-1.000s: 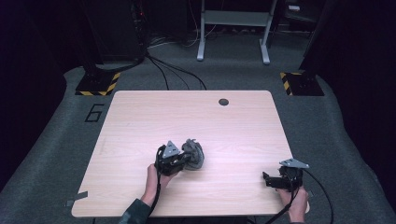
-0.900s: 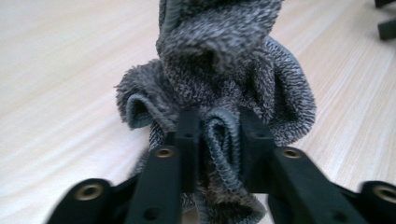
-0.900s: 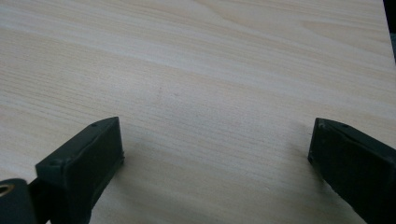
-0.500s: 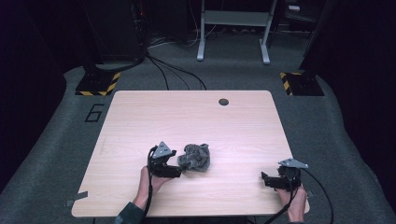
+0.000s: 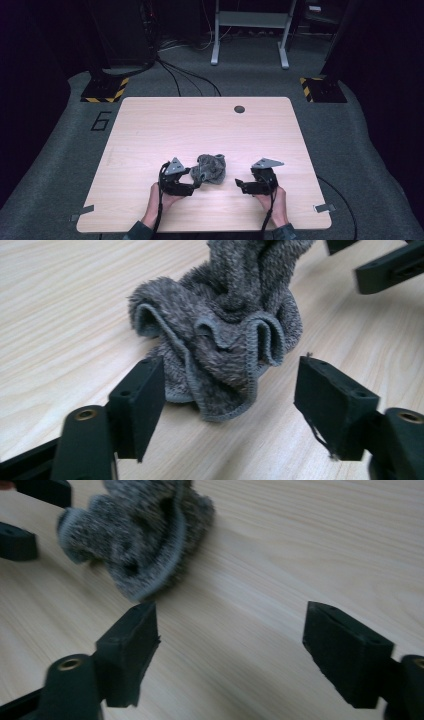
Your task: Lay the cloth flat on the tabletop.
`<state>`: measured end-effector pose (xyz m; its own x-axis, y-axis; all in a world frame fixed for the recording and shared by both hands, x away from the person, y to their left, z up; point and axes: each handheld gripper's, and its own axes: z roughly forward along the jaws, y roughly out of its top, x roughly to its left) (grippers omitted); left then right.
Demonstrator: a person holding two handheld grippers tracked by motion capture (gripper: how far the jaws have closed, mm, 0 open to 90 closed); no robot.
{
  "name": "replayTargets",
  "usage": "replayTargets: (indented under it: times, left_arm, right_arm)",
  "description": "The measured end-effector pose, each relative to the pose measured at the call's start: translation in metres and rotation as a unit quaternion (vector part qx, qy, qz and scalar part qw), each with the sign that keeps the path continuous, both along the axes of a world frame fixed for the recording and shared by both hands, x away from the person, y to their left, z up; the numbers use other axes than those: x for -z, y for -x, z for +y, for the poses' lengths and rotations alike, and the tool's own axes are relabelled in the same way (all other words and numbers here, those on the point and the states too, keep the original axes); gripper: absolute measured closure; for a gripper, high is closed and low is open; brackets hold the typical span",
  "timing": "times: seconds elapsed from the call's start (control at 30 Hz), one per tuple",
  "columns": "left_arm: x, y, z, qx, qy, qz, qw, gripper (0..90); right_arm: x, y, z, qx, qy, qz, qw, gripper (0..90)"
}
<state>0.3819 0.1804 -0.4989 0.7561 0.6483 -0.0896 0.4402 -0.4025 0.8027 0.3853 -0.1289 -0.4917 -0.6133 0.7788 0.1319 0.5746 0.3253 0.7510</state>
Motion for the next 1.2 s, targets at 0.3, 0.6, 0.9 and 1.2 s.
replayTargets:
  times: [0.3,0.6,0.9,1.2]
  left_arm:
    - [0.007,-0.008,-0.002,0.007,0.004,0.011,0.9999,62.5]
    - [0.007,-0.01,0.003,0.001,0.003,0.01,0.9999,87.6]
    - [-0.013,-0.006,0.022,-0.022,0.03,-0.004,0.9993,88.1]
    - [-0.018,-0.013,0.031,-0.024,0.021,0.025,0.9992,80.7]
  right_arm:
    - [0.003,-0.023,0.041,-0.037,-0.02,0.025,0.9988,53.5]
    - [0.005,-0.029,0.05,-0.019,0.008,0.013,0.9997,83.8]
    - [-0.01,-0.02,0.03,-0.004,-0.003,-0.002,1.0,83.8]
    - [-0.003,-0.012,0.001,0.021,-0.007,0.031,0.9993,70.9]
